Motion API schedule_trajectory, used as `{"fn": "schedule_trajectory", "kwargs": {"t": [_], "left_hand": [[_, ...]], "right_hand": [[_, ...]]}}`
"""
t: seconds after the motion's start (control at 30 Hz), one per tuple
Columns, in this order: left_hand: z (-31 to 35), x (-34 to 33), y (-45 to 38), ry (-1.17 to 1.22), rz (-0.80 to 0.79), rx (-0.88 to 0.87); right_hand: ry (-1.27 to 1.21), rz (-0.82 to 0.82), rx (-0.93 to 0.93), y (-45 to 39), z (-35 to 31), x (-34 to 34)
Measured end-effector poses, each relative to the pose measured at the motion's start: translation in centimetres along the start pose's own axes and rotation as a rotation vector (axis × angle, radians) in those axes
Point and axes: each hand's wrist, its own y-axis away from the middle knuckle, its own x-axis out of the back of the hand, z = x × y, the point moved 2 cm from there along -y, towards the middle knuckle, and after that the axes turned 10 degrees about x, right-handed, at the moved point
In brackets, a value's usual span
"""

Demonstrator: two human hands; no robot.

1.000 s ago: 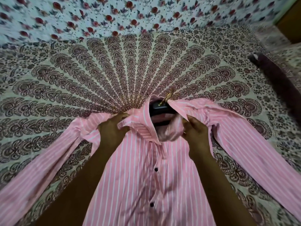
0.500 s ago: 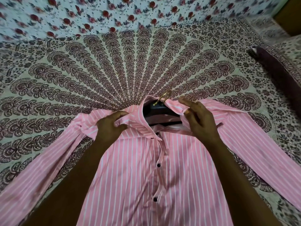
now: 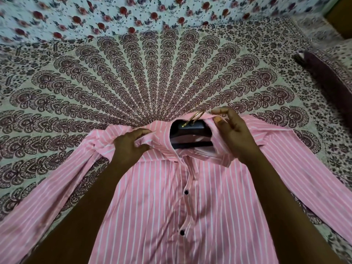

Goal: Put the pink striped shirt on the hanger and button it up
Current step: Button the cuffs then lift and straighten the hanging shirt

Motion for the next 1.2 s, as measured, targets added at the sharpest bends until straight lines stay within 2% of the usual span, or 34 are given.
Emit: {"fn": "schedule_trajectory", "kwargs": {"t": [0.2,0.47,0.63,0.7,0.77,0.87,0.93,1.0,1.07,1.13,1.2], "left_hand": [[-0.2,0.0,0.1,0.006,-0.022,0.009],[-0.1,0.1,-0.3,0.008,-0.026,-0.015],[-0.1,-0.2,-0.2,0.023,-0.033,-0.018],[0.0,-0.2,-0.4,0.012,-0.018,-0.036],[0.4,0.0,-0.5,-0.005,-0.017,-0.047],[0.3,0.3,-0.5,0.001,-0.053,-0.05],[-0.5,0.2,-0.6,0.001,-0.064,-0.04],[-1.4,-0.1,-0.7,0.027,-0.101,-0.001],[-1.9,-0.3,-0.8,0.063,-0.138,0.042],[-1.8,-0.2,-0.7,0.076,-0.154,0.068],[-1.5,-0.2,-0.8,0.065,-0.152,0.082]], "right_hand": [[0.176,-0.104,0.073,-1.8,-0.5,0.0],[-0.128,-0.222,-0.145,-3.3,-1.7,-1.3],[0.142,-0.198,-0.127,-5.2,-2.3,-0.2],[0.146,-0.233,-0.12,-5.6,-2.6,-0.7],[0.102,-0.254,-0.206,-5.6,-2.1,-1.1],[-0.115,-0.204,-0.59,-5.5,-0.2,-1.1],[-0.14,-0.139,-0.734,-5.1,1.7,-0.9],[0.021,-0.056,-0.704,-4.5,3.4,-0.6],[0.101,0.024,-0.546,-3.8,4.3,-0.6],[0.175,0.03,-0.358,-3.1,4.8,-0.7],[0.247,-0.001,-0.245,-2.5,5.0,-0.8]]}}
